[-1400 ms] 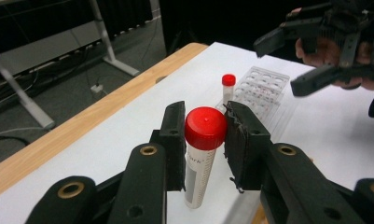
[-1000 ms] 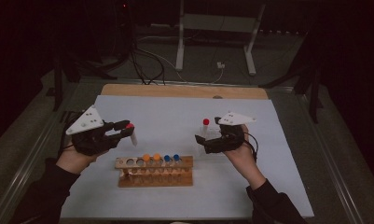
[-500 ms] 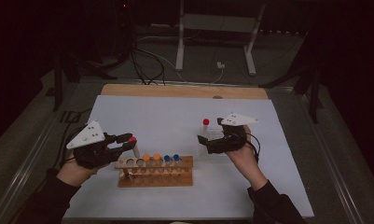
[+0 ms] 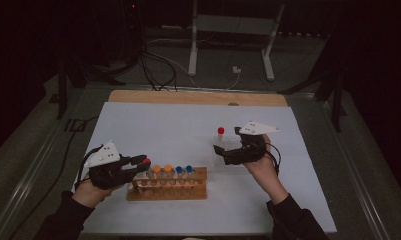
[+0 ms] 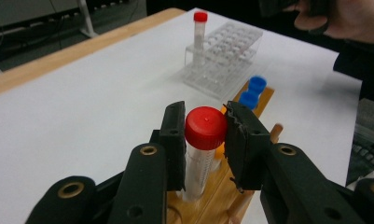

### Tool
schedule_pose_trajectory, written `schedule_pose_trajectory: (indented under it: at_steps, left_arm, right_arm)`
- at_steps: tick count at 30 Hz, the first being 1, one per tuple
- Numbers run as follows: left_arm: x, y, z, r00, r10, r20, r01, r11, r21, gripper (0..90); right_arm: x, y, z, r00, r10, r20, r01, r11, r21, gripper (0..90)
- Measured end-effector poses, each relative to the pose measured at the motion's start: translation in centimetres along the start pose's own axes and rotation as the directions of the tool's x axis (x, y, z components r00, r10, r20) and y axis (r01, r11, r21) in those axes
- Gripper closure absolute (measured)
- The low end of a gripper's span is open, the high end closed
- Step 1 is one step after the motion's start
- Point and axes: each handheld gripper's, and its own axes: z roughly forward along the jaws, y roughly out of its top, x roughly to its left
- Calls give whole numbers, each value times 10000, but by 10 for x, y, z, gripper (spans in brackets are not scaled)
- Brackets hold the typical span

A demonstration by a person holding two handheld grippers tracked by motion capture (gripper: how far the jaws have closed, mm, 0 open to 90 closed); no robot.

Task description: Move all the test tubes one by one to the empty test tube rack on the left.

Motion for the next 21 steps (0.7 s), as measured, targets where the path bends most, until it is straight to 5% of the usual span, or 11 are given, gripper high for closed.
schedule_pose_trajectory:
  at_steps: [19, 21]
  left_arm:
    - [3, -17, 11, 9999, -22, 117, 17, 9992, 396, 702]
    - [2, -18, 10, 9999, 55, 101, -59, 9995, 318, 631]
  right_arm:
    - [-1, -2, 1, 10000, -18, -25, 18, 10000, 97, 0]
    - [-1, -2, 1, 10000, -20, -20, 20, 10000, 82, 0]
